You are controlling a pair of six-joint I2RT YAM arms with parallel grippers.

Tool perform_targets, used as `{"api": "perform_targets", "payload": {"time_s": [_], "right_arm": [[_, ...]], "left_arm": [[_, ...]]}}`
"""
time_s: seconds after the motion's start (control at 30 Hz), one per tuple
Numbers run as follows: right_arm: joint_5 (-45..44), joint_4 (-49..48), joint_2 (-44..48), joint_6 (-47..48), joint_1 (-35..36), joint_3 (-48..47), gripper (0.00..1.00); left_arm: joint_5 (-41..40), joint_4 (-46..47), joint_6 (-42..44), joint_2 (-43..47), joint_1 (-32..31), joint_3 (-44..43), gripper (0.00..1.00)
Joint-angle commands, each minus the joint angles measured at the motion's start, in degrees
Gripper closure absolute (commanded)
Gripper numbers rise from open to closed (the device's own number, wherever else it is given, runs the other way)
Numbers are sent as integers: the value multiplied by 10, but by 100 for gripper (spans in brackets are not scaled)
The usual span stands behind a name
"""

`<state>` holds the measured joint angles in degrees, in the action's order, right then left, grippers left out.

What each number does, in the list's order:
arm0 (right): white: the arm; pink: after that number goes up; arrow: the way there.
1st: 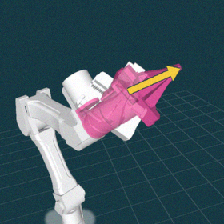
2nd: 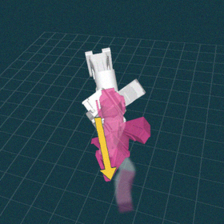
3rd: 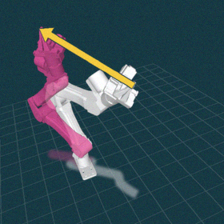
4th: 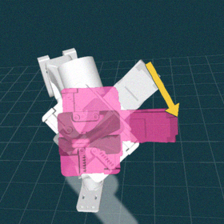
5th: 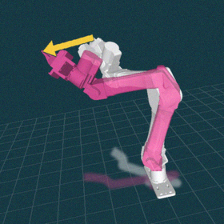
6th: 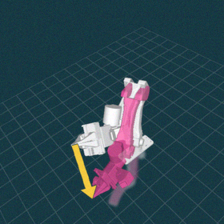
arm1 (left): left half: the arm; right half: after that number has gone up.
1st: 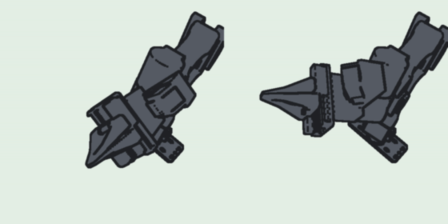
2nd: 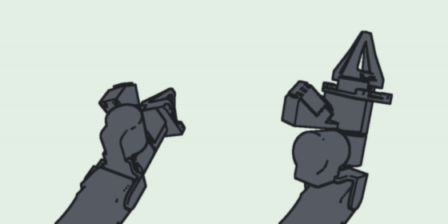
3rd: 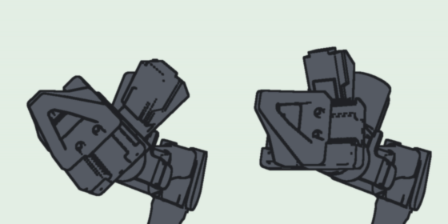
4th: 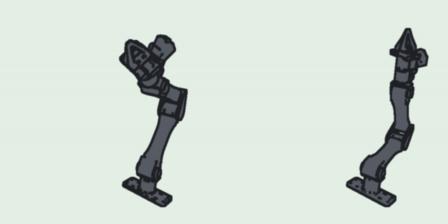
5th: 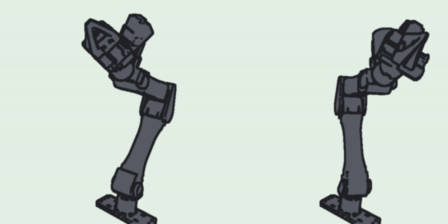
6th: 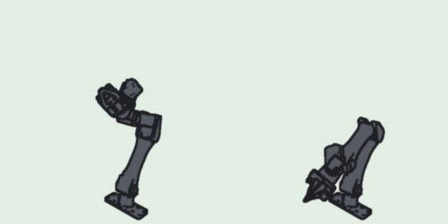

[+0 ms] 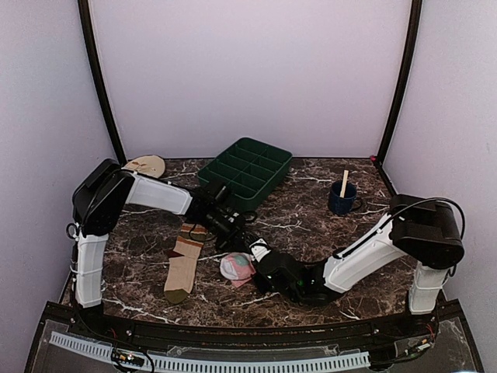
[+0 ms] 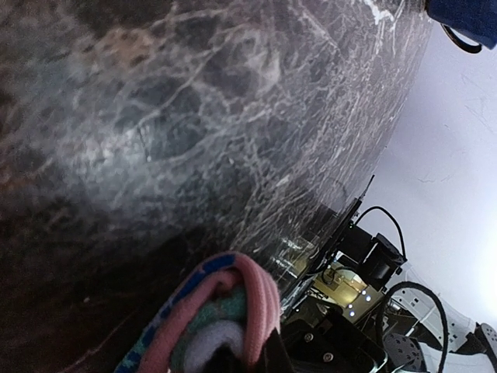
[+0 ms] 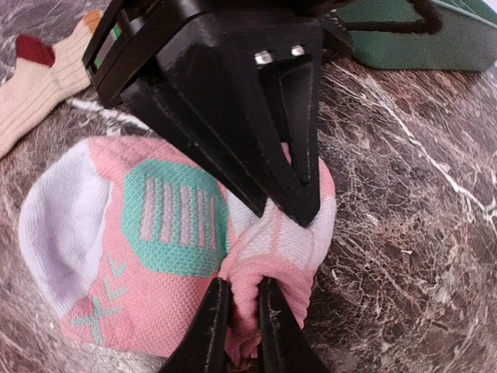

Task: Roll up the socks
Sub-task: Roll the sock at the center of the board.

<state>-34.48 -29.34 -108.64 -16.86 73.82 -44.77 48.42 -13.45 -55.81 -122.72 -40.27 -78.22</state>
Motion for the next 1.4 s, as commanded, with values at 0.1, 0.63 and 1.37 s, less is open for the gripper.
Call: {"api": "perform_targets", "payload": {"time_s": [0.1,0.63,1.37], "right_arm": [[8,58,42,-94,7,10,65],[34,131,169,-257,-9,37,51],[233,-53,69,-494,-119,76,41]], "left_arm": [[-46,173,-31,43,-13,121,100],[-100,436,-46,62,-13,267,100],[-155,602,-37,54,-17,366,100]]}}
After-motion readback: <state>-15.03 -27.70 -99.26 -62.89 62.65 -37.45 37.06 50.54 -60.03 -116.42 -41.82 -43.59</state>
